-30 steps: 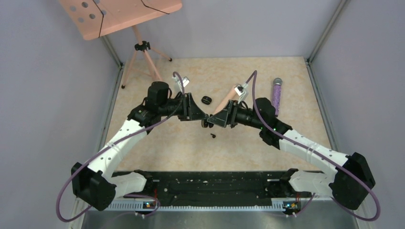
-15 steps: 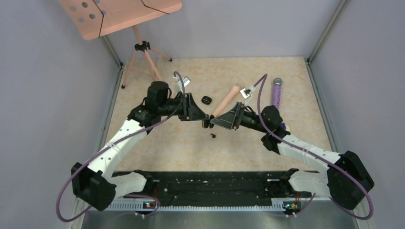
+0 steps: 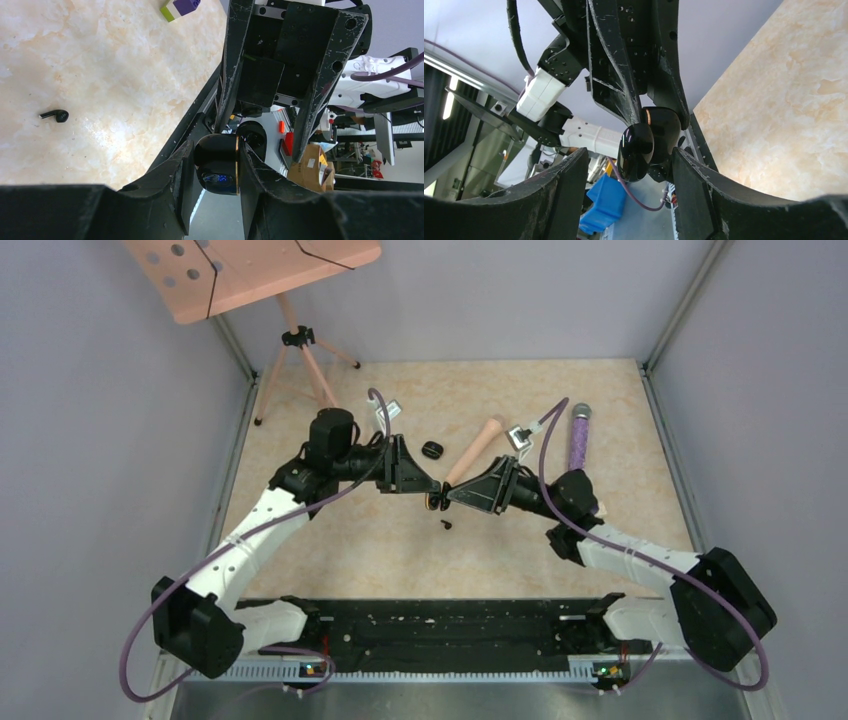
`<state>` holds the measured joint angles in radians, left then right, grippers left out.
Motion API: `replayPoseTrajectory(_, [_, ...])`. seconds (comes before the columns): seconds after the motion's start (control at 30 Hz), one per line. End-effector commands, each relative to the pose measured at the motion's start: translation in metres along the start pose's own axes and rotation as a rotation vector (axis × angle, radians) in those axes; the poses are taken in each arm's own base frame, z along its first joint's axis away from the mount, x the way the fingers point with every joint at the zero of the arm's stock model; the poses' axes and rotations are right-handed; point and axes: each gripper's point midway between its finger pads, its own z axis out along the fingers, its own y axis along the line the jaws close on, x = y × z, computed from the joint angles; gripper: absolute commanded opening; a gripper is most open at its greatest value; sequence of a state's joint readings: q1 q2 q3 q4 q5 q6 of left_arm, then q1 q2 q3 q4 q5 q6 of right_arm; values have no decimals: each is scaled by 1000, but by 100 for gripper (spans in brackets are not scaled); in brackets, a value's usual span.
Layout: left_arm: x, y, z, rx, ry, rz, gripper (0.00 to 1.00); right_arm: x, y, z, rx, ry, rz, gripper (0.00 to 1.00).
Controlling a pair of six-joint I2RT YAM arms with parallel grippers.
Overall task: Insert the wireless bluetooth earbuds into the charging case
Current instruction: Pass from the left arm to the right
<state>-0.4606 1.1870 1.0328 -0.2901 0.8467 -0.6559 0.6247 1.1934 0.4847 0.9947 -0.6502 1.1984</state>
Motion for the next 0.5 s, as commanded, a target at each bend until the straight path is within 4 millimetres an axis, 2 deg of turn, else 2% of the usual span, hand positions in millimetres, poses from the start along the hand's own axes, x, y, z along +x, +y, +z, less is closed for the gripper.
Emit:
replayPoseTrajectory(0.0, [-17, -21, -4, 56, -40, 69, 0, -8, 17, 1, -67, -9, -57, 60])
replayPoseTrajectory(0.47, [-15, -21, -3, 66, -40, 60, 0, -8, 18, 7, -104, 9, -50, 49])
